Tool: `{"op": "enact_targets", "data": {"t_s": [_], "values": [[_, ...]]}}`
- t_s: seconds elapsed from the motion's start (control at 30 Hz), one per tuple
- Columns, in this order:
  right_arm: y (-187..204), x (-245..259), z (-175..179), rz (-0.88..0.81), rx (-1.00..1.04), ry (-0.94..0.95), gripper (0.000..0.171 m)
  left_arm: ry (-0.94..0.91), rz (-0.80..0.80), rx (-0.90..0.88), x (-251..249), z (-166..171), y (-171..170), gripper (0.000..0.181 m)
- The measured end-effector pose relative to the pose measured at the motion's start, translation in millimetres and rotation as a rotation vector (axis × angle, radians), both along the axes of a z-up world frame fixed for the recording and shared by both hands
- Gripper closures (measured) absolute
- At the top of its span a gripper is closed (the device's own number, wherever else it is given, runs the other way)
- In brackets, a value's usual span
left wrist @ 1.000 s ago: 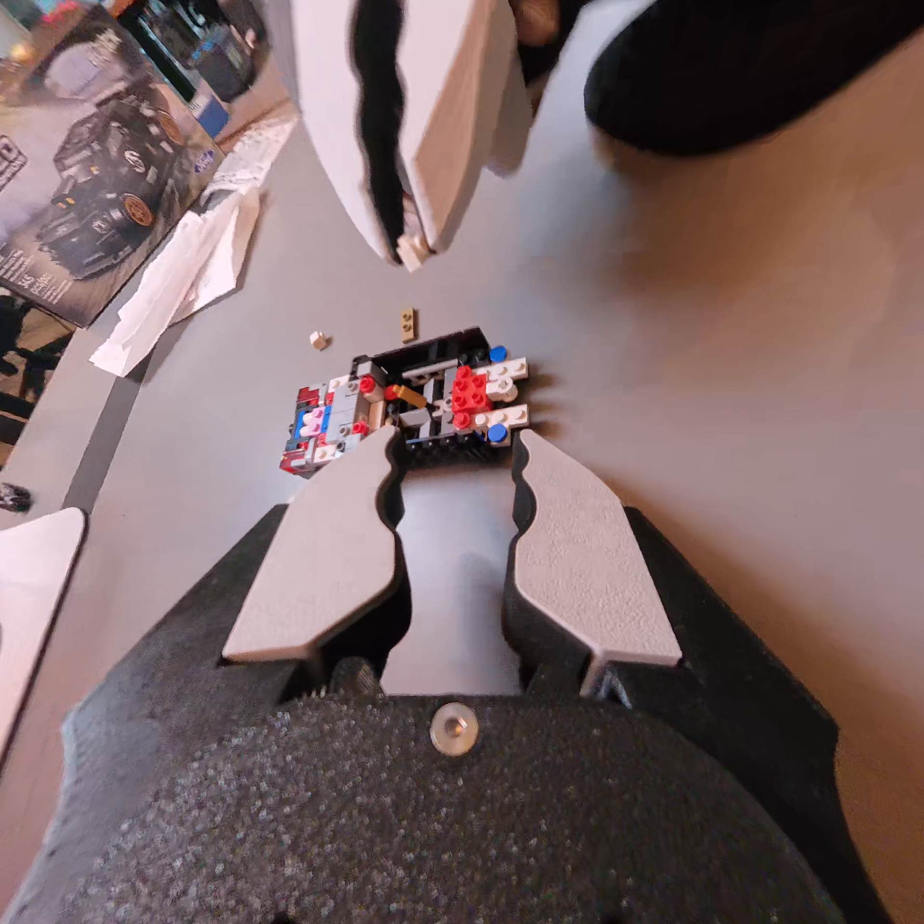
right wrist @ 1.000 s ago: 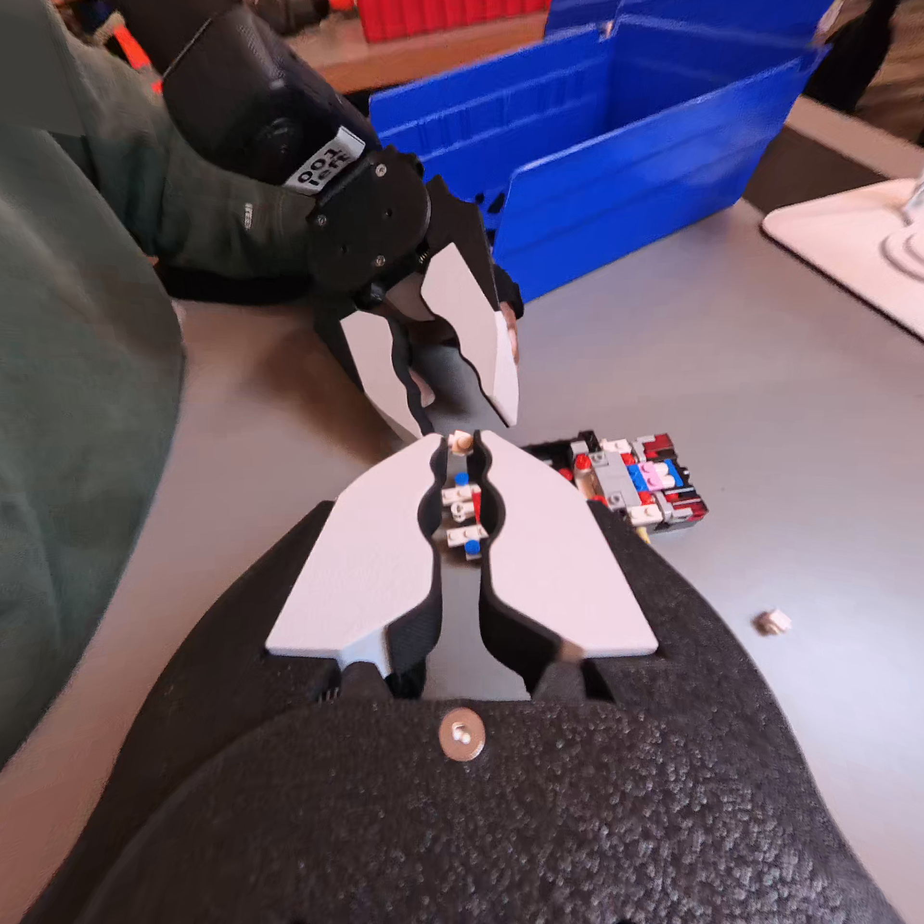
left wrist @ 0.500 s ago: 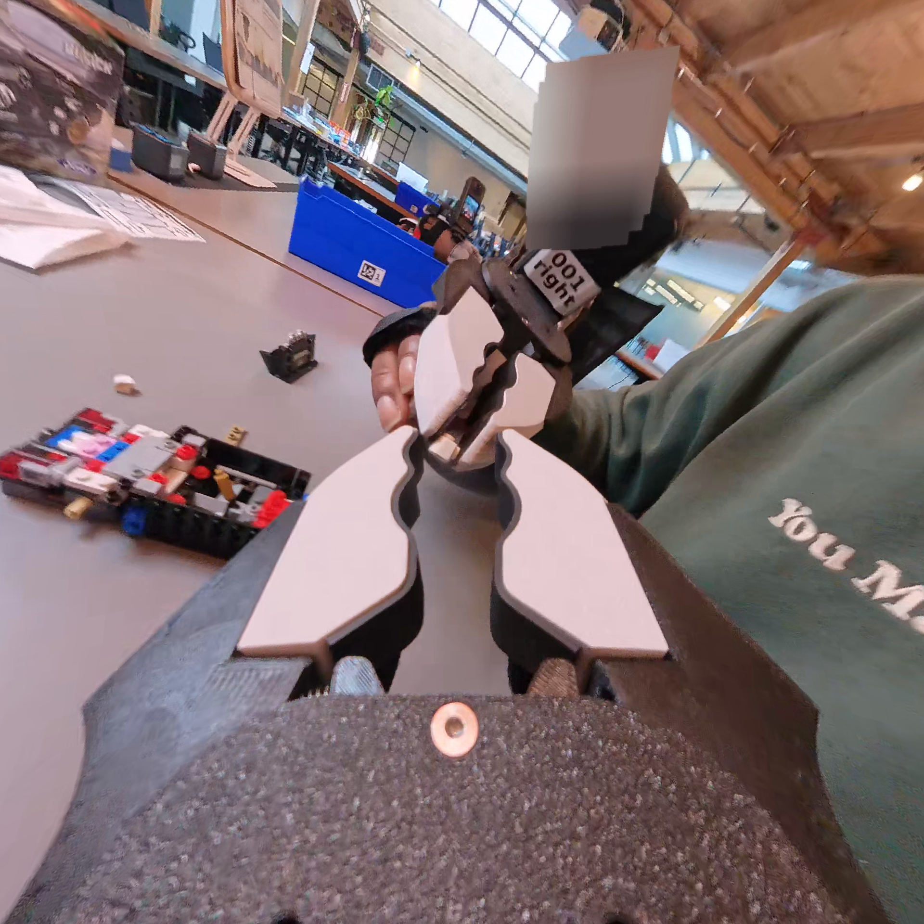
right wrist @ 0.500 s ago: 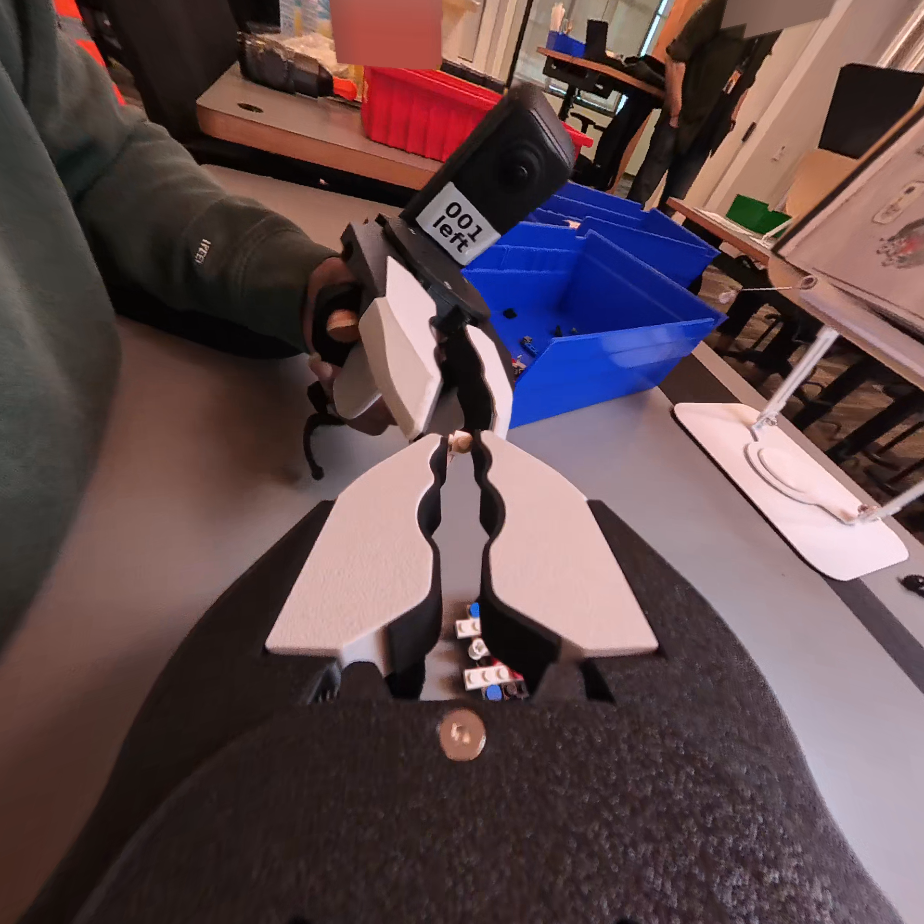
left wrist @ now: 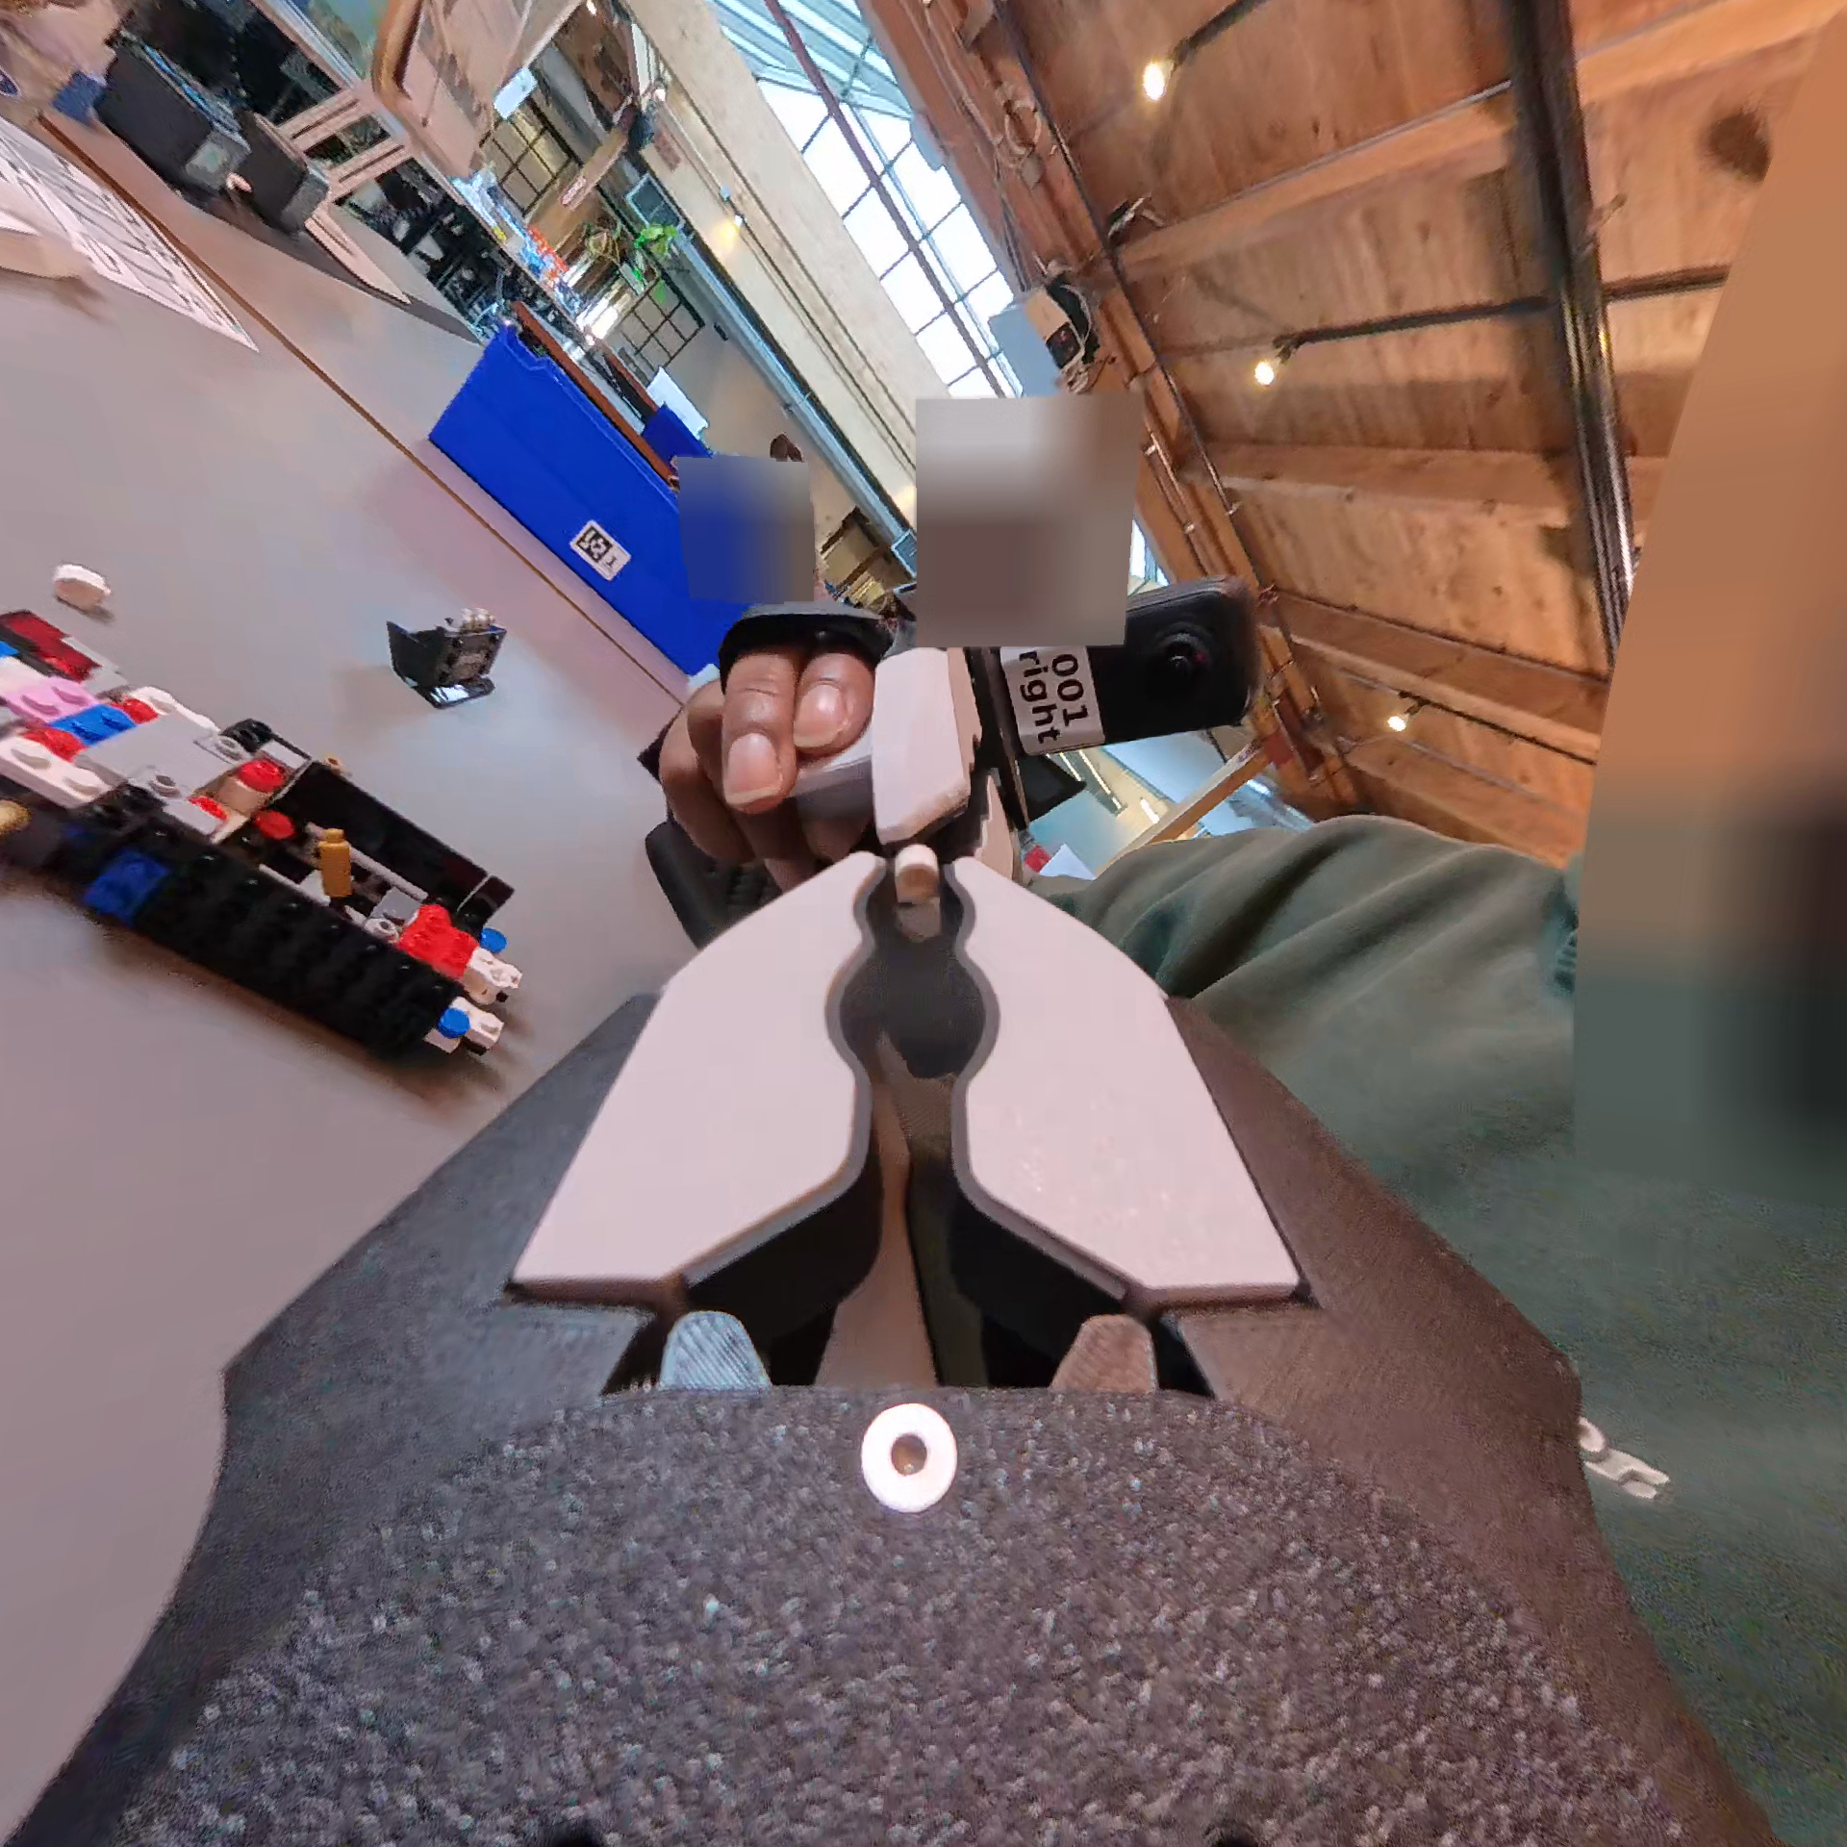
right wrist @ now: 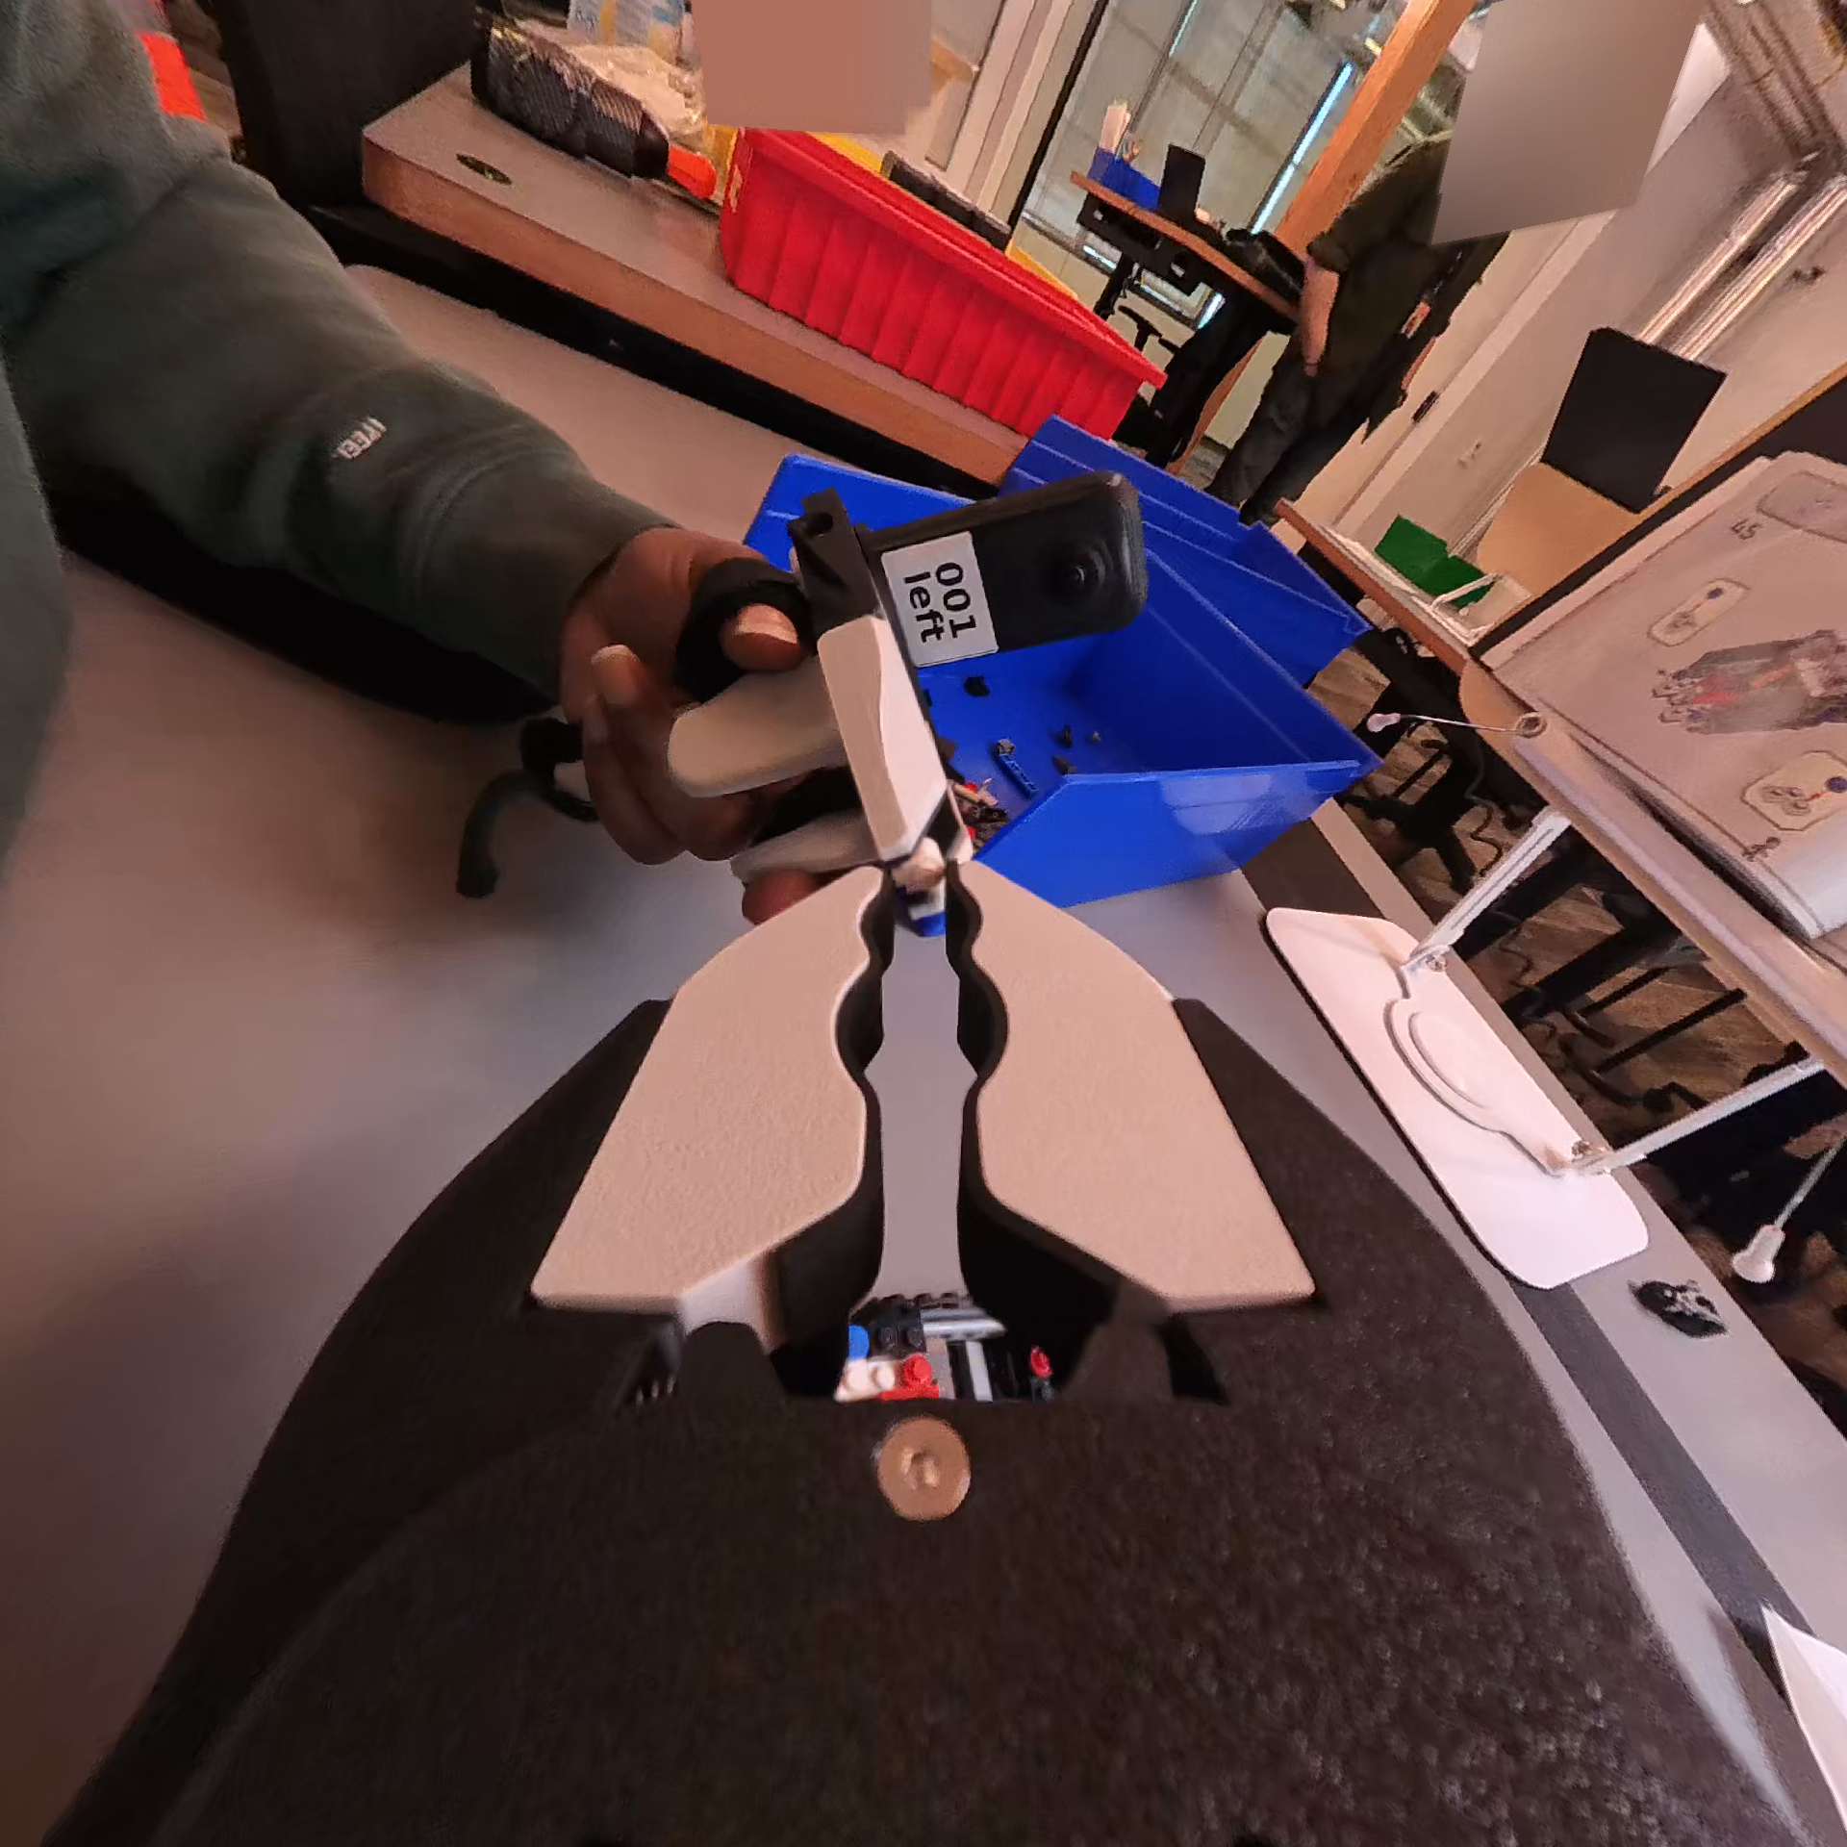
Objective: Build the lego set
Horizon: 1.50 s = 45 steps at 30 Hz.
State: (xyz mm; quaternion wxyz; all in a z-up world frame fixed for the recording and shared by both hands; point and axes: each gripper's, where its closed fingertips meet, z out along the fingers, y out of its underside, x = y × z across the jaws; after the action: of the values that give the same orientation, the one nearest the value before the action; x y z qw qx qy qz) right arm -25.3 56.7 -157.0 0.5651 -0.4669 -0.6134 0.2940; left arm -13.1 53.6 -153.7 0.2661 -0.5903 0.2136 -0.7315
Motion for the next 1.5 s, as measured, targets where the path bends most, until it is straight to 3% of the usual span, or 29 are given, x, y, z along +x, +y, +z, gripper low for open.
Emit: {"op": "enact_targets", "data": {"t_s": [0.2,0.3,0.37,0.43,0.53,0.6,0.67,0.77,0.97,1.0,1.1,1.17,1.27,1.37,1.5], "values": [[-1,5,-2,0.007,-0.016,0.011,0.167,0.03,0.0,0.026,3,-4,-2,0.173],[7,15,-6,-0.018,-0.023,-0.018,0.163,0.11,0.086,0.068,-3,-7,11,0.173],[29,33,-5,-0.117,-0.017,-0.04,0.16,0.296,0.241,0.206,-21,-8,31,0.173],[69,66,-11,-0.3,-0.036,-0.093,0.16,0.59,0.494,0.362,-61,-11,63,0.173],[120,119,-47,-0.533,-0.156,-0.274,0.15,0.986,0.756,0.447,-135,-18,95,0.173],[135,137,-73,-0.567,-0.229,-0.403,0.145,1.169,0.796,0.431,-168,-33,103,0.173],[141,140,-92,-0.539,-0.298,-0.491,0.144,1.247,0.739,0.383,-176,-50,100,0.172],[155,136,-106,-0.554,-0.383,-0.553,0.146,1.361,0.664,0.358,-181,-72,96,0.132],[168,128,-129,-0.625,-0.556,-0.662,0.147,1.313,0.645,0.357,-177,-73,94,0.117],[167,125,-130,-0.614,-0.578,-0.657,0.159,1.294,0.65,0.373,-176,-70,95,0.118],[164,120,-123,-0.578,-0.537,-0.634,0.163,1.167,0.655,0.486,-158,-51,93,0.131],[145,93,-93,-0.411,-0.45,-0.482,0.163,0.983,0.595,0.541,-128,-34,81,0.144],[89,40,-30,-0.123,-0.439,-0.15,0.163,0.744,0.49,0.67,-76,-12,57,0.147],[43,5,6,0.06,-0.662,0.054,0.163,0.741,0.514,0.976,-41,-4,41,0.146],[20,-16,22,0.159,-0.88,0.182,0.163,0.744,0.596,1.261,-16,8,23,0.154]]}}
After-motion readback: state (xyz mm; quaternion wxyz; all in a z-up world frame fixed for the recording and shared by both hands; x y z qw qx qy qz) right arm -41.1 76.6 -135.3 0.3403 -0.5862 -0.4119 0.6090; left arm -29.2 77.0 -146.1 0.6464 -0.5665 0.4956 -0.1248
